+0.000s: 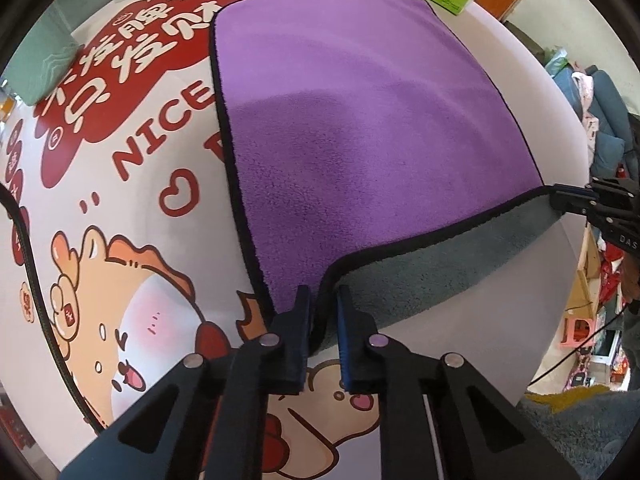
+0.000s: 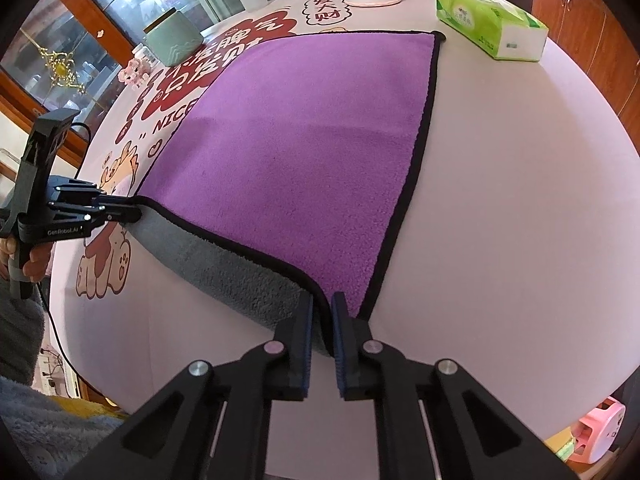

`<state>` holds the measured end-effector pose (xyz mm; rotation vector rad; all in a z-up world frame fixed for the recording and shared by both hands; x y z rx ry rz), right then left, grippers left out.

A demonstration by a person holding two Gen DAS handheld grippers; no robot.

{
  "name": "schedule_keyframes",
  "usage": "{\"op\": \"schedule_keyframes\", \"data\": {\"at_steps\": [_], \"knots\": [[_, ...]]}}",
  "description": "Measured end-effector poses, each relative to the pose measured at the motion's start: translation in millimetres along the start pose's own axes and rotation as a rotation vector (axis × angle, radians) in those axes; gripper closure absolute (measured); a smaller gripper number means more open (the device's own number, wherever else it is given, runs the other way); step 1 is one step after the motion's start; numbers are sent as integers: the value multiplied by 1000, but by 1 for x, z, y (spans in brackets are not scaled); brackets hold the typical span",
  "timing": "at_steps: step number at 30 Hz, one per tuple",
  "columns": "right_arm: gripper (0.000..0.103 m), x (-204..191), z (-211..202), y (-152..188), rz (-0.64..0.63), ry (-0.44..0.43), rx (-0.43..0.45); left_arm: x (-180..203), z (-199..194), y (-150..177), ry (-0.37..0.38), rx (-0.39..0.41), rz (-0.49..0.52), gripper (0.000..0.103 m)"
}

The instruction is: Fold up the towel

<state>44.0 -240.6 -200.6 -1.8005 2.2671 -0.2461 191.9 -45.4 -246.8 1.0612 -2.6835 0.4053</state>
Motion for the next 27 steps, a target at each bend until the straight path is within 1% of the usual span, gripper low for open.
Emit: {"op": "schedule_keyframes", "data": {"at_steps": [7, 10, 14, 16, 20, 22, 23, 27], "knots": [[97, -3, -6, -1, -11, 20, 23, 2, -7, 3, -42, 1, -1, 98], [98, -4, -11, -5, -11, 31, 38, 4, -14, -3, -57, 8, -12, 98], [98, -2, -21, -18, -1, 44, 71, 1, -29, -16, -83, 41, -23, 98], [98, 0, -27, -28, 1, 55, 96, 1, -40, -26, -99, 72, -25, 98], [98, 5, -38, -56, -2, 92, 153, 1, -64, -53, -139, 165, -14, 98], [98, 10, -44, -78, 6, 116, 192, 0, -75, -73, -166, 208, -11, 98], [98, 13, -47, -88, 13, 126, 209, -3, -77, -79, -175, 221, -10, 98], [98, 22, -54, -124, 48, 160, 267, -13, -85, -121, -237, 275, 9, 98]]}}
Point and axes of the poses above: each gripper's, at about its wrist camera, not at the fingertips, and z roughly the way its jaws point, x to its right, y to its underside, the point moved 6 cm from there along z, roughly the way its jaws point, and after that the axes turned 9 degrees about y, right-handed, at the moved point
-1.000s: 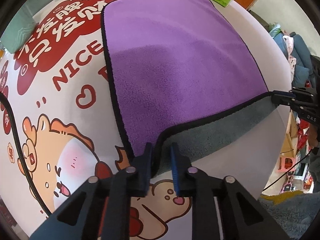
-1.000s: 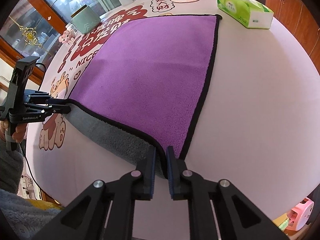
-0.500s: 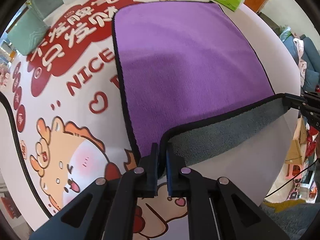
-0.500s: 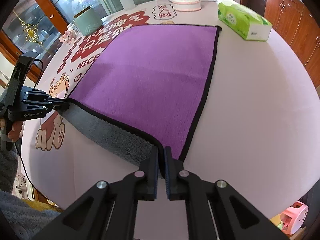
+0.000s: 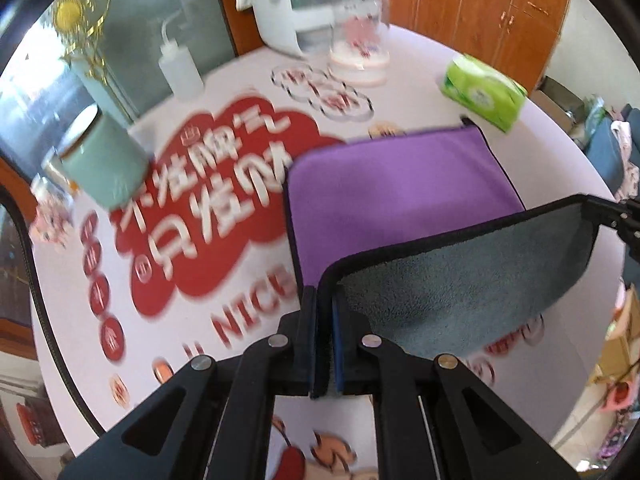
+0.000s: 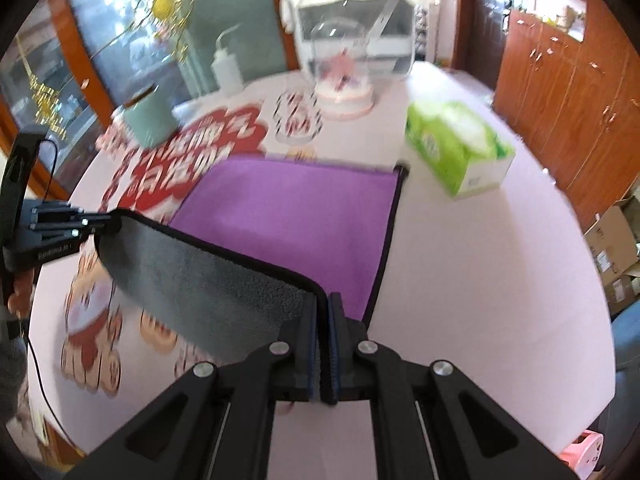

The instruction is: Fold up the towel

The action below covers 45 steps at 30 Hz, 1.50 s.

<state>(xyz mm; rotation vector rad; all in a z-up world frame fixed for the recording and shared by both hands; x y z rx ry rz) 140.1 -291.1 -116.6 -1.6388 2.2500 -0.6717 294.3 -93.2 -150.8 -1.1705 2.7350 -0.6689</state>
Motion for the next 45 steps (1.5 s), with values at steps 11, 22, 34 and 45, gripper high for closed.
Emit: {"op": "schedule_keyframes", "data": {"at_steps": [11, 22, 34, 45], "knots": [[98, 11, 51, -79, 58, 99, 71, -27, 45, -74, -108, 63, -41, 98], [98, 21, 117, -92, 69, 184, 6, -31, 104, -108, -149, 27, -65, 98], [98, 25, 153, -88, 78, 204, -48, -35, 140, -110, -171, -12, -82, 98], [91, 31, 169, -82, 84, 220, -93, -37, 150, -109, -204, -29, -86, 84]]}}
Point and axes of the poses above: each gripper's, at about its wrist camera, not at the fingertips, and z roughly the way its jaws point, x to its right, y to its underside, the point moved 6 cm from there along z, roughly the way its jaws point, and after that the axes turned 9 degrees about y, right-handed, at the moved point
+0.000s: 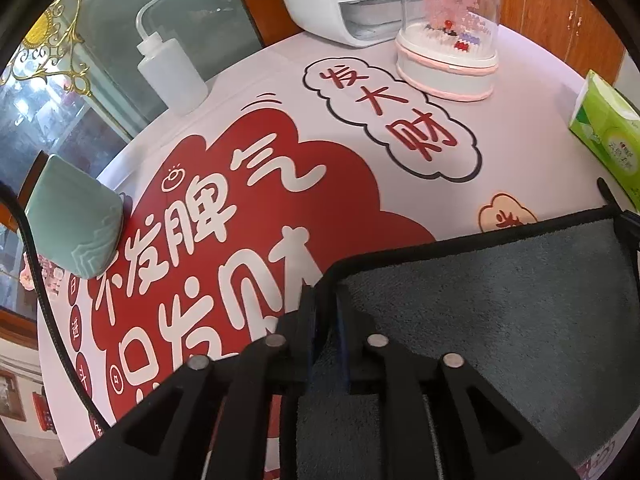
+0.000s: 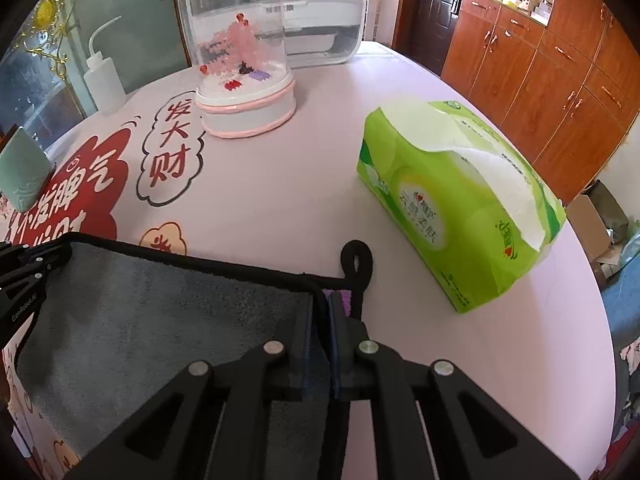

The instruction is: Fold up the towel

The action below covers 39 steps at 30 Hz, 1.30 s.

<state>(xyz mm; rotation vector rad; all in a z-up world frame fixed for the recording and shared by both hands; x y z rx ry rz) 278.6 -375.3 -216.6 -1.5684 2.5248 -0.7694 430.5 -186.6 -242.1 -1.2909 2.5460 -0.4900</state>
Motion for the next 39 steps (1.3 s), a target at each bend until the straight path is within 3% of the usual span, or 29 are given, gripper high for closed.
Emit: {"op": "schedule_keyframes", "data": {"at_steps": [1, 2, 3, 4, 5, 9, 15, 20, 27, 39], "knots": [[85, 2, 0, 0, 3, 15, -3, -3, 0, 0, -27, -1, -10, 66], [79, 4, 1, 0, 5, 41, -4, -7, -1, 0, -50, 0, -20, 56], [68, 7, 0, 0, 8, 74, -2, -13, -3, -1, -72, 4, -42, 35], [61, 10, -2, 0, 15, 93, 5, -17, -4, -1, -66, 8, -59, 21], [59, 13, -6, 0, 26, 99, 14, -22, -5, 0, -48, 12, -83, 18], [56, 17, -16, 3, 44, 71, 14, -40, -2, 12, 27, -33, -192, 17], [56, 14, -28, 14, 47, 43, 14, -54, -11, 35, 11, -28, -254, 16], [56, 3, -38, 24, 27, 27, 20, -58, -25, 54, 7, -8, -295, 1], [56, -16, -58, 41, -6, -13, 35, -60, -52, 84, -2, 10, -352, 1], [56, -37, -98, 78, -64, -94, 69, -46, -102, 164, 34, 17, -484, 1]]}}
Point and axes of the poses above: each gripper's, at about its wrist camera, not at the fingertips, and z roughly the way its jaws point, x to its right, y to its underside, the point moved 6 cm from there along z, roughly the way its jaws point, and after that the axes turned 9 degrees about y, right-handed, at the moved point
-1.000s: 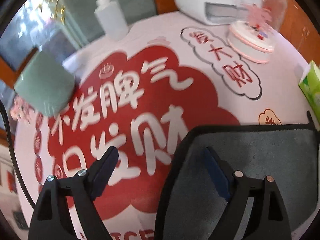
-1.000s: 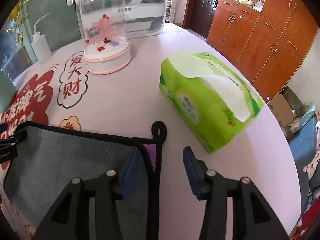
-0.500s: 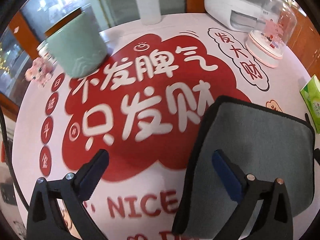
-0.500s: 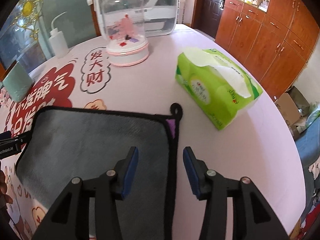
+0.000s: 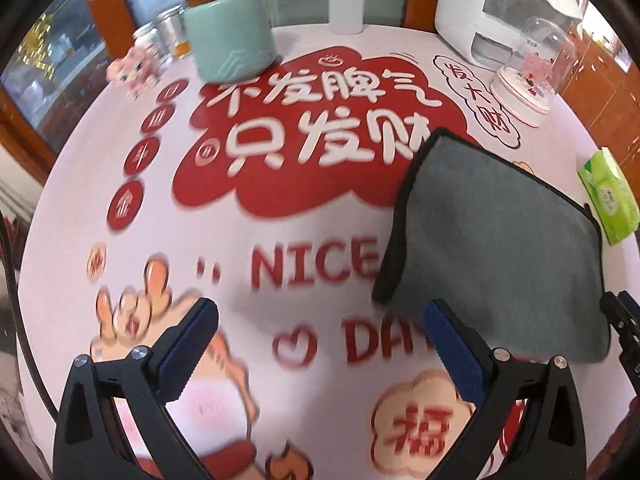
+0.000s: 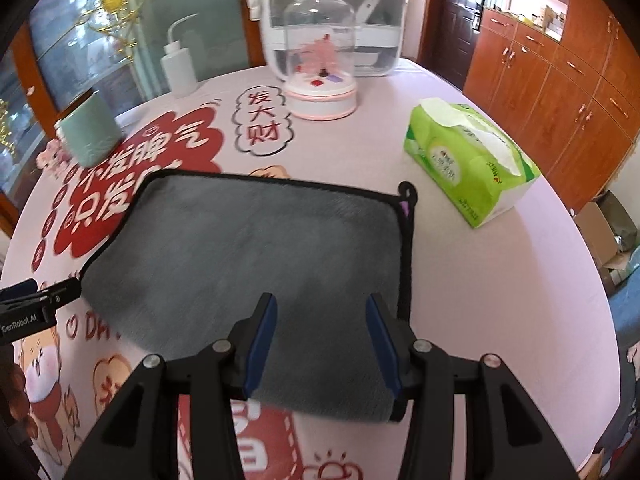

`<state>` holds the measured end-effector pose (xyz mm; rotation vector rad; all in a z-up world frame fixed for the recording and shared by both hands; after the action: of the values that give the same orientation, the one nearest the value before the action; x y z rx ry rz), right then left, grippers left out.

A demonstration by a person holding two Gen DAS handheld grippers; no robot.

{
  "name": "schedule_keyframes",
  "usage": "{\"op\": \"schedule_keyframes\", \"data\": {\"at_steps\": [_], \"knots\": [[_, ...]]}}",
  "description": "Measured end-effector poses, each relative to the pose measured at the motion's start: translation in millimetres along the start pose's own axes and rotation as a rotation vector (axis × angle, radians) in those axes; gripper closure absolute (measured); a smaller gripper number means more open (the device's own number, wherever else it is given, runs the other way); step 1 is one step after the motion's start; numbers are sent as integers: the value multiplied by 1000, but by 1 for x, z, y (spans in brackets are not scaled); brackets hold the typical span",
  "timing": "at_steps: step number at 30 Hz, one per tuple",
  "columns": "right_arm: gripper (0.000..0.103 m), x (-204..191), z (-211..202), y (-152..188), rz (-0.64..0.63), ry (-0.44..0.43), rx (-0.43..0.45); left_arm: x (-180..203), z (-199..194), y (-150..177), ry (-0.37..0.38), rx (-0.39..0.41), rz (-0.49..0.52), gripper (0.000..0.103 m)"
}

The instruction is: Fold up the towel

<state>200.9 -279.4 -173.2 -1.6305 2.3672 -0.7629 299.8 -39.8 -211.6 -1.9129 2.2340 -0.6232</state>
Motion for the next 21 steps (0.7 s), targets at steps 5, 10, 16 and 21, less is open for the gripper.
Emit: {"op": "schedule_keyframes", "data": {"at_steps": [5, 10, 16, 21], "knots": [[56, -6, -19, 17, -15, -42, -1, -8, -25, 30, 8, 2, -32, 1], [56, -12, -43, 35, -33, -83, 5, -15, -56, 59, 9, 11, -47, 1], [56, -22, -68, 53, -73, -119, 13, -18, -91, 82, 16, 44, -55, 1], [56, -27, -86, 62, -95, -149, 21, -19, -118, 94, 8, 84, -59, 1]]}}
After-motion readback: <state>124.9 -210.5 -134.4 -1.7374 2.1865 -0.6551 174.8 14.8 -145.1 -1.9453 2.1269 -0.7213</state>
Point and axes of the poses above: each gripper's, at about its wrist camera, not at the fingertips, and z roughly the way its jaws point, x to its right, y to its underside, the point moved 6 cm from there along z, roughly the way its jaws point, and after that the axes turned 9 degrees about y, right-handed, at the moved point
